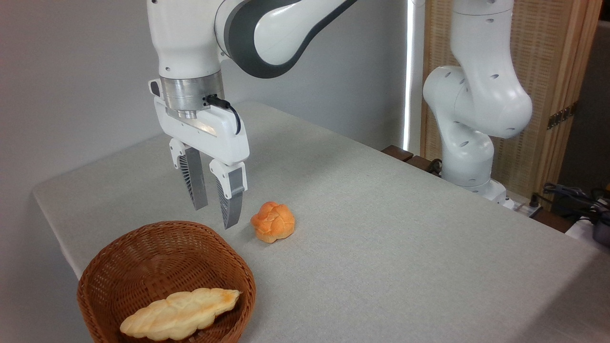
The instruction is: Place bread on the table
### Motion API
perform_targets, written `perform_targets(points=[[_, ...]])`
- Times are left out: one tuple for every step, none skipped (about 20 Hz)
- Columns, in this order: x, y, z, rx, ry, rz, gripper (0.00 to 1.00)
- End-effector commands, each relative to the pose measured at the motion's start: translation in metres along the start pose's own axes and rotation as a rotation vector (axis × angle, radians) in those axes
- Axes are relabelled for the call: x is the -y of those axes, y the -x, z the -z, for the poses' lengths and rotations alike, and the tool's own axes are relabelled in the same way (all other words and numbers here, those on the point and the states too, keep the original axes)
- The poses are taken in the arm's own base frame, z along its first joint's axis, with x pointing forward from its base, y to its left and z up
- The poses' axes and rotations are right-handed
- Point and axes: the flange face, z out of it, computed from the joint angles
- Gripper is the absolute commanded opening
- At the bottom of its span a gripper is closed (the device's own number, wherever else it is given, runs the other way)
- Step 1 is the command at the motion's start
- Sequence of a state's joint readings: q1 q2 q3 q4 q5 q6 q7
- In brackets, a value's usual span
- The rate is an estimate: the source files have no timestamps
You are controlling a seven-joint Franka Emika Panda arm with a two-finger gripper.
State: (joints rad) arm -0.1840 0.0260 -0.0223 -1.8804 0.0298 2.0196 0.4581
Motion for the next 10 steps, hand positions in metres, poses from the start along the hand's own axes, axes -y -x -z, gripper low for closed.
perform_targets(points=[[0.002, 0.0062, 0.0016, 0.028, 0.032, -0.016, 1.0], [0.0037, 0.0068, 0.0023, 0.027, 0.031, -0.013, 1.0], [0.0046, 0.0071, 0.0024, 0.026, 0.03, -0.012, 1.0], [0.0047, 0.0068, 0.0031, 0.024, 0.03, -0.012, 1.0], [0.0046, 0.0069, 0.003, 0.026, 0.03, -0.012, 1.0], [0.0039, 0.0064, 0.0021, 0.027, 0.031, -0.013, 1.0], [0.0016, 0.0051, -0.0004, 0.031, 0.034, -0.017, 1.0], [0.0007, 0.0045, -0.0013, 0.031, 0.036, -0.017, 1.0], [-0.0009, 0.0038, -0.0028, 0.034, 0.038, -0.022, 1.0], [-0.0014, 0.0029, -0.0029, 0.032, 0.037, -0.022, 1.0]])
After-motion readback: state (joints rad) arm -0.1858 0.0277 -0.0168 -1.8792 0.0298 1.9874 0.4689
